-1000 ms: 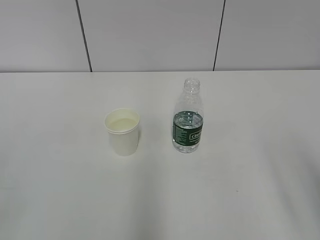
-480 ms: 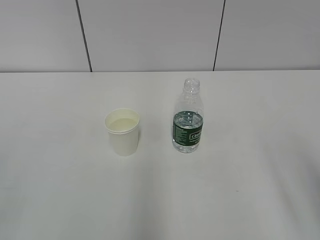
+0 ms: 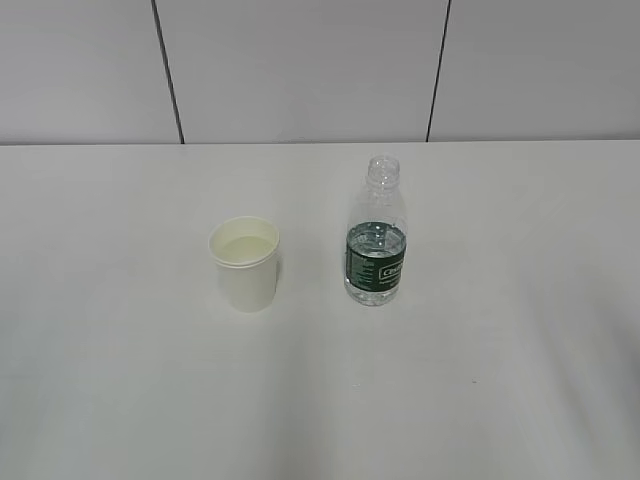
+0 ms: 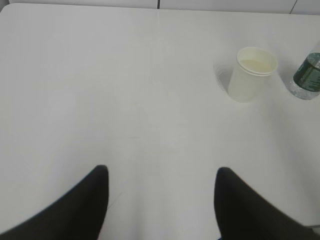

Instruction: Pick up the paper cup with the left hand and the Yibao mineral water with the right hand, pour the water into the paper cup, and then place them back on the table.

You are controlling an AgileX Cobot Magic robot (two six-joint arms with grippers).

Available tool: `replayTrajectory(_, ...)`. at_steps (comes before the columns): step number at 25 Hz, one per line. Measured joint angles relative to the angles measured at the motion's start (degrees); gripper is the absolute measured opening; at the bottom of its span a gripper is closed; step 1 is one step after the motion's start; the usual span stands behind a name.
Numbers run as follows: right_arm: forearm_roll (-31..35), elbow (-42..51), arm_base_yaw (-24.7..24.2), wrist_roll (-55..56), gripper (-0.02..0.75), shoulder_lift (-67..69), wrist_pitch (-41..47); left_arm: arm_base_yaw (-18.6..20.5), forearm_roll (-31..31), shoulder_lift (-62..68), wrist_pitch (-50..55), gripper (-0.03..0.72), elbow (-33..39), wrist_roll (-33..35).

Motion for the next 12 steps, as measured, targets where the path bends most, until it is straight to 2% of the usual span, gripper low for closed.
replayTrajectory(12, 0.0, 0.0, 0.0, 0.0, 0.592, 0.0, 0.0, 0.0, 0.0, 0.0, 0.0, 0.458, 0.0, 0.0)
